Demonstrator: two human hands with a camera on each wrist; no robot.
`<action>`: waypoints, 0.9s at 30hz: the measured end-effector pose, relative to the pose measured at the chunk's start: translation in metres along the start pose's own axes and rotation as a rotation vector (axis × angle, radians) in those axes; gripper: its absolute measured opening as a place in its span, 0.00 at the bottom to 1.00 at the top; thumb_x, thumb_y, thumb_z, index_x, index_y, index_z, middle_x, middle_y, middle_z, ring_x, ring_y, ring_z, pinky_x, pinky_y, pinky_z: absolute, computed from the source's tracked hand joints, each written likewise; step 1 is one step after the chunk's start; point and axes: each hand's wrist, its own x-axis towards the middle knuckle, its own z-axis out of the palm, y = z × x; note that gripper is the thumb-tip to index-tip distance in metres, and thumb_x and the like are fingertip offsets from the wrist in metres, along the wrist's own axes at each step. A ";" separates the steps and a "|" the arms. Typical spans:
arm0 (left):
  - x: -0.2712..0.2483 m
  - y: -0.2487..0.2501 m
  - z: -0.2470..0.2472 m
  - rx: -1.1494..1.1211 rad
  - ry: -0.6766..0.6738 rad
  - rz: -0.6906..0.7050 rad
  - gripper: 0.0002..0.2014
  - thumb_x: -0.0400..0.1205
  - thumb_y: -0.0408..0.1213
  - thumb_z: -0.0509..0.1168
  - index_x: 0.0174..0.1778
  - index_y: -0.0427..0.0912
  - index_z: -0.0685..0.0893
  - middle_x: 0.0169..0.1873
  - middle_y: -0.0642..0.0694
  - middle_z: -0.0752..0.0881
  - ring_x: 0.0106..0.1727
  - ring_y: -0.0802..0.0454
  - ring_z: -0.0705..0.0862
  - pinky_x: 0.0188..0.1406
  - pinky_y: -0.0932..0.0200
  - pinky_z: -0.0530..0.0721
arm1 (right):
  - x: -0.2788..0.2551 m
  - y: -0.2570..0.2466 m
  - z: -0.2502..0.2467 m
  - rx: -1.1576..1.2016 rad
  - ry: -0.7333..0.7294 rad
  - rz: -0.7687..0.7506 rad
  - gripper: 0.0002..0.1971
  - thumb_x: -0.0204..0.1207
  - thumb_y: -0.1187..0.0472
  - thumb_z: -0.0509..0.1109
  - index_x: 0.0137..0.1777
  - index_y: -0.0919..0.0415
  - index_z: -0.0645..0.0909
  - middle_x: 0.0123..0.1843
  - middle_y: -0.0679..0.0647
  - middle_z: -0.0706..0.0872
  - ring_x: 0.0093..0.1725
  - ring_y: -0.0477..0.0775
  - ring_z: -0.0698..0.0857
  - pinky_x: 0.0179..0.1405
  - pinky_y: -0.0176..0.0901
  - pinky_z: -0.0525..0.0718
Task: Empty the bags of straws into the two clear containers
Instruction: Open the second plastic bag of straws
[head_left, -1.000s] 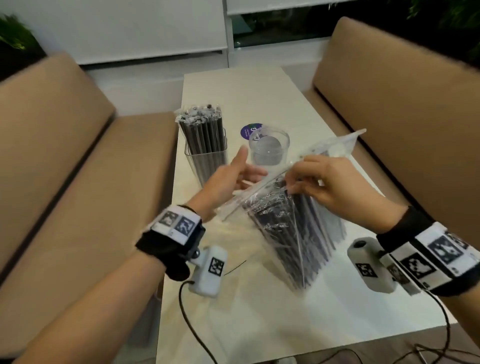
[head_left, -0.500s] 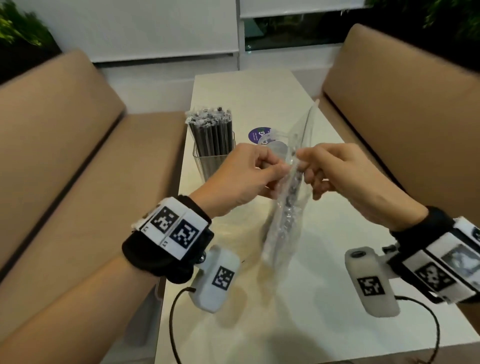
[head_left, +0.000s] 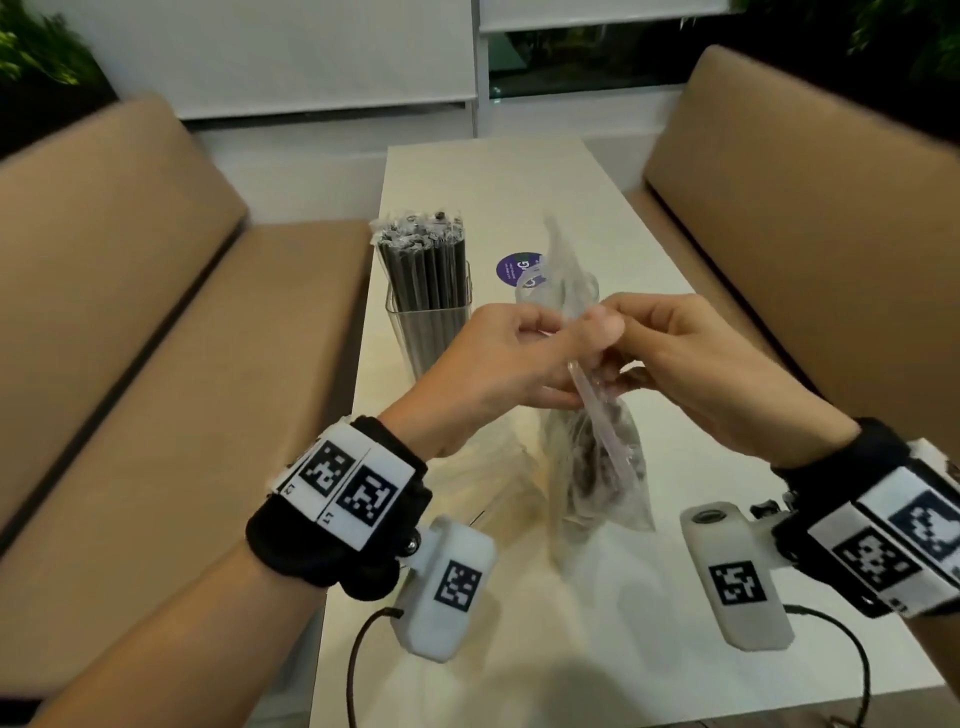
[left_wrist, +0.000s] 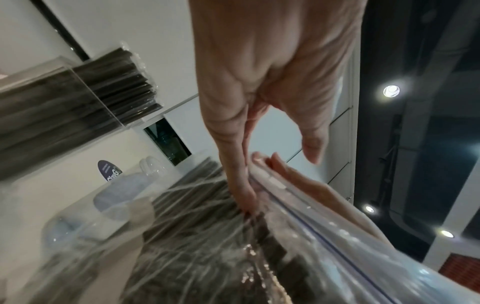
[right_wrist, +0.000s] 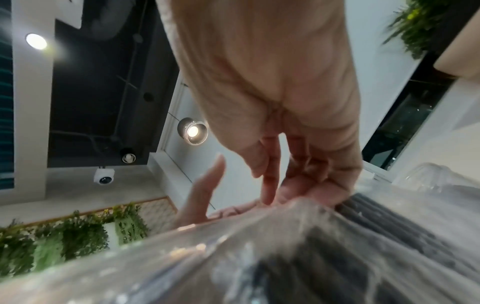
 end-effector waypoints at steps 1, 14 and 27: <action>-0.002 -0.001 -0.001 0.023 -0.022 0.000 0.16 0.79 0.37 0.72 0.57 0.30 0.83 0.42 0.37 0.92 0.43 0.45 0.93 0.49 0.50 0.92 | -0.001 0.001 0.001 -0.016 -0.028 0.007 0.15 0.85 0.60 0.62 0.43 0.64 0.86 0.35 0.59 0.86 0.33 0.48 0.81 0.35 0.38 0.82; 0.001 -0.005 -0.010 0.170 0.051 0.004 0.07 0.70 0.23 0.77 0.34 0.36 0.87 0.22 0.45 0.83 0.20 0.62 0.79 0.22 0.72 0.77 | -0.009 0.005 0.022 0.079 0.107 0.134 0.11 0.77 0.57 0.73 0.45 0.66 0.79 0.40 0.64 0.86 0.36 0.57 0.86 0.35 0.45 0.88; -0.008 -0.014 -0.013 0.047 -0.186 -0.072 0.05 0.78 0.30 0.72 0.40 0.37 0.82 0.39 0.43 0.82 0.28 0.63 0.84 0.28 0.71 0.82 | -0.022 0.007 0.020 0.222 0.109 0.185 0.12 0.73 0.77 0.62 0.32 0.69 0.82 0.29 0.62 0.84 0.30 0.57 0.85 0.30 0.42 0.88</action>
